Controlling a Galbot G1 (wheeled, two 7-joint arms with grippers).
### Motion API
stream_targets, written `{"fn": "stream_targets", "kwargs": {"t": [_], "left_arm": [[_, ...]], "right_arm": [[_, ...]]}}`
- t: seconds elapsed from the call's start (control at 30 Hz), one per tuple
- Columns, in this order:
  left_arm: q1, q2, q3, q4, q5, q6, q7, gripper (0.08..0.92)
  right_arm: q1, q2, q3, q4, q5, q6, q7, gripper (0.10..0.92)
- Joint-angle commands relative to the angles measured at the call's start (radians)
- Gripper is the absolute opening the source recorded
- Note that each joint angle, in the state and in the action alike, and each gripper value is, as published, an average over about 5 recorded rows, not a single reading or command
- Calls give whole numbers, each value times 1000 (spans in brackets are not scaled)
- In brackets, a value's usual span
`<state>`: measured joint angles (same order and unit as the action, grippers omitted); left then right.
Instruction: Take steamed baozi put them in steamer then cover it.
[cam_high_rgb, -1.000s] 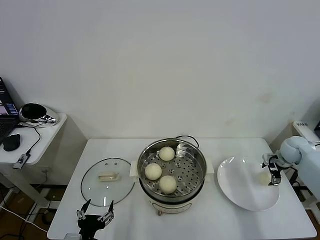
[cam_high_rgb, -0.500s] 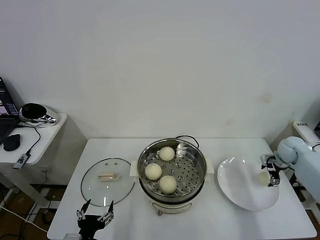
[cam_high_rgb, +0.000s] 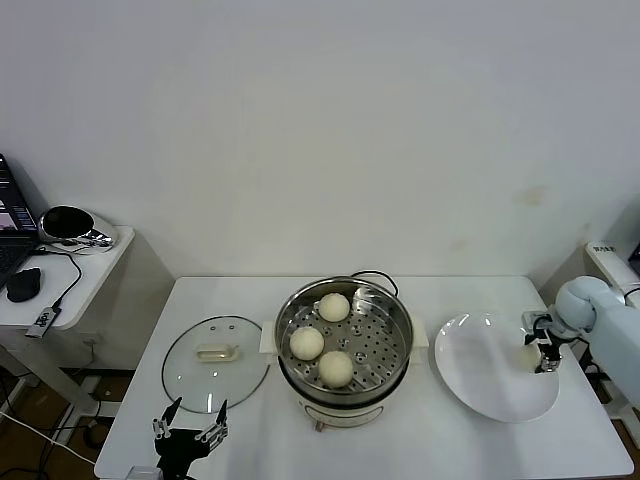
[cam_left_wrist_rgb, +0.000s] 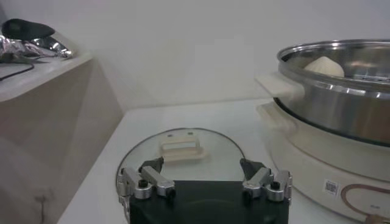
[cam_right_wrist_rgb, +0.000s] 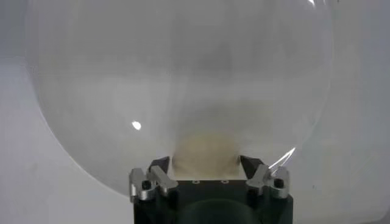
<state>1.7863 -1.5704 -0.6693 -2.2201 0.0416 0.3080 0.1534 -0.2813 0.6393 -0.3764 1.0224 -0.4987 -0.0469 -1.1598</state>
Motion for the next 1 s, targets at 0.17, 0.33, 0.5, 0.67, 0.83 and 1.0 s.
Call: {"fn": "stream_targets", "kwargs": {"t": [0.17, 0.33, 0.5, 0.67, 0.83, 1.0], "left_arm": [[-17, -5, 3, 7, 2, -2, -1, 823], [-36, -6, 1, 14, 4, -3, -5, 823], [-51, 7, -13, 7, 3, -2, -7, 823], [-63, 18, -24, 0, 3, -4, -11, 823], [-82, 18, -46, -5, -4, -12, -12, 823], [-89, 29, -56, -21, -19, -12, -13, 823]], "right_arm": [[34, -51, -26, 75, 105, -29, -7, 613], [149, -113, -146, 176, 226, -75, -33, 577], [361, -135, -330, 266, 341, -131, -62, 577], [609, -99, -521, 392, 500, -209, -77, 577], [811, 12, -708, 478, 683, -296, -67, 577], [897, 151, -802, 475, 793, -360, -52, 577]]}}
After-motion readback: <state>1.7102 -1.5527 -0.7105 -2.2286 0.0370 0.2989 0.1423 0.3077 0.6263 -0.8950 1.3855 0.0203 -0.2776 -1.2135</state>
